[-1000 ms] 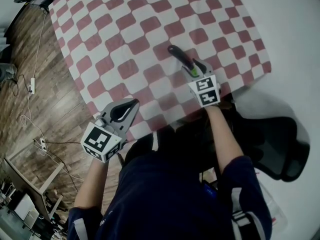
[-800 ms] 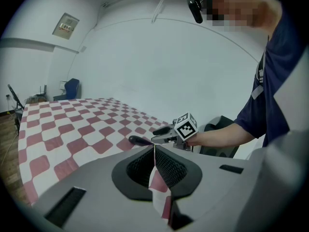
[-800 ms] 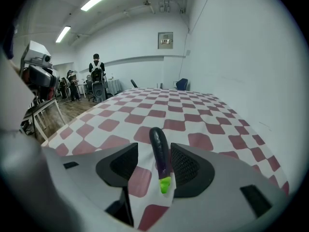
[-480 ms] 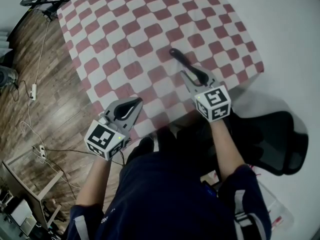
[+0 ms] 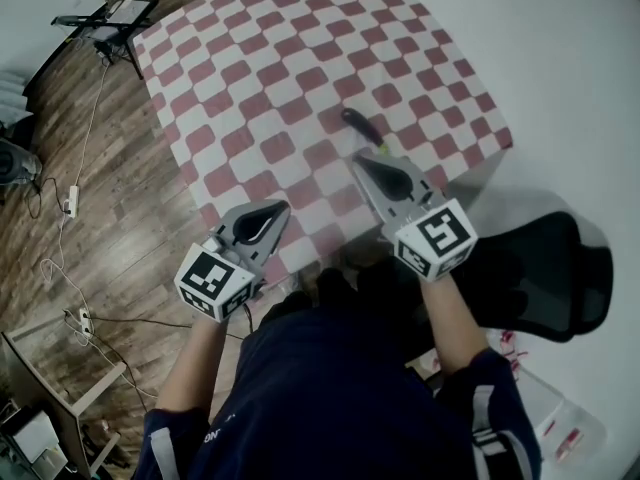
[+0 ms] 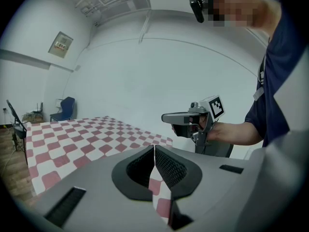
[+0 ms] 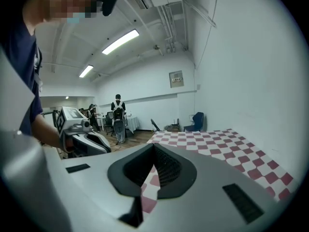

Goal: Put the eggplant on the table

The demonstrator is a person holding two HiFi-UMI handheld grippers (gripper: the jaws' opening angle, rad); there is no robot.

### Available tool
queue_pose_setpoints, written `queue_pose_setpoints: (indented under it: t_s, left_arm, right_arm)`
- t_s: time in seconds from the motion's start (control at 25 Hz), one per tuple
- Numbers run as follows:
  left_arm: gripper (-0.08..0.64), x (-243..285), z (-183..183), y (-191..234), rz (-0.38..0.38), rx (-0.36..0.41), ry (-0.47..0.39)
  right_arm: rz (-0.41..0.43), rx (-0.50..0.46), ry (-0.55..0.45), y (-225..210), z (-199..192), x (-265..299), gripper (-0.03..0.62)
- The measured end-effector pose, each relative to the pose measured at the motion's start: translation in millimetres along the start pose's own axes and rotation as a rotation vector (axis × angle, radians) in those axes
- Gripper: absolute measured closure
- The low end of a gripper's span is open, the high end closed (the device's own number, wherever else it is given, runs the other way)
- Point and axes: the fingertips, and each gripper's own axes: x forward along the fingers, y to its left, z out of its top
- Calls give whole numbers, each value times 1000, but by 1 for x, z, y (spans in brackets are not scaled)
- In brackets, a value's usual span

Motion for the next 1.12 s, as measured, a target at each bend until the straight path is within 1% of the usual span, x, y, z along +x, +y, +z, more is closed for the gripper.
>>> queue_pose_setpoints:
  t_s: [0.12, 0.28, 0.36, 0.48, 0.56, 0.8, 1.12]
  left_arm:
    - [528, -10, 11, 1, 1, -2, -16]
    - [529, -41, 4, -27, -9, 34, -46]
    - [529, -48, 6, -33, -10, 47, -58]
    - [529, -55, 12, -35, -7, 34, -76]
    - [529, -58, 14, -36, -6, 25, -83]
    - [529, -64, 20, -36, -1, 36, -93]
    - [529, -63, 21, -35, 6, 30, -99]
  right_arm:
    - [25, 15, -37, 18, 22, -6, 575]
    - [35, 40, -96, 64, 32, -38, 575]
    - [45, 47, -120, 76, 38, -47, 575]
    - [70, 61, -140, 87, 46, -52, 577]
    - [82, 65, -142, 94, 48, -54, 577]
    - [105, 82, -135, 108, 47, -53, 577]
    - [133, 87, -106, 121, 34, -46, 577]
